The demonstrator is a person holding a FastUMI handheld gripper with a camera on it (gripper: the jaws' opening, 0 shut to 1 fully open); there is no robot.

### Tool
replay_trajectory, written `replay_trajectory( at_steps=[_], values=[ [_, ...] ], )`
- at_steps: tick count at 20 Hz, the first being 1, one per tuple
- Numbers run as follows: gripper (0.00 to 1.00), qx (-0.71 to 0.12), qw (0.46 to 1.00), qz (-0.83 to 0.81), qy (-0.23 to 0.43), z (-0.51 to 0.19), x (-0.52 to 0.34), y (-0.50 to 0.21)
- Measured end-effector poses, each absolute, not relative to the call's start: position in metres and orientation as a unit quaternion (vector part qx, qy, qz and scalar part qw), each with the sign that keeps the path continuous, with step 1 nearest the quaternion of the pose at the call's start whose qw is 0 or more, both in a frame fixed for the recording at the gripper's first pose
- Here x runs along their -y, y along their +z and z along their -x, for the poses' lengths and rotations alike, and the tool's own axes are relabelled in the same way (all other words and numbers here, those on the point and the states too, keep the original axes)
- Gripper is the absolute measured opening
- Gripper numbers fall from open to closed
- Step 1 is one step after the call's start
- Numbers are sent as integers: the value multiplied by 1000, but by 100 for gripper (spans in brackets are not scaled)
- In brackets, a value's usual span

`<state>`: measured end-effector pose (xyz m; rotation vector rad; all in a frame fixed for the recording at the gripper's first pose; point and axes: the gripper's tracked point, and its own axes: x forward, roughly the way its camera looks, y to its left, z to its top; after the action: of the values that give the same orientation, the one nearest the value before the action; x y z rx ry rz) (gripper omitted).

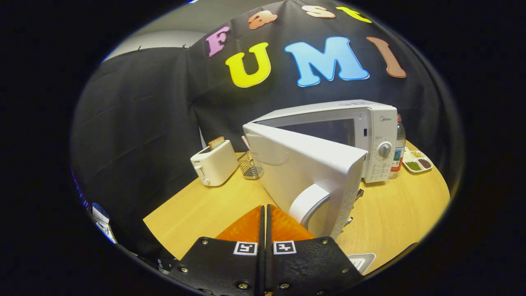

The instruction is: Open the microwave, put the food inside, and close the microwave door.

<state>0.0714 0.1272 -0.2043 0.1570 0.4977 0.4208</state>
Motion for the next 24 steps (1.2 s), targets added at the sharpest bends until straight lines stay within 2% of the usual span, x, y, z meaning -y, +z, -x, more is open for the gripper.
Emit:
replay_trajectory(
  at_steps=[17, 24],
  values=[
    [0, -238, 956, -82, 150, -193, -44, -214],
    [0, -218, 966, -88, 104, -240, -25, -210]
  ],
)
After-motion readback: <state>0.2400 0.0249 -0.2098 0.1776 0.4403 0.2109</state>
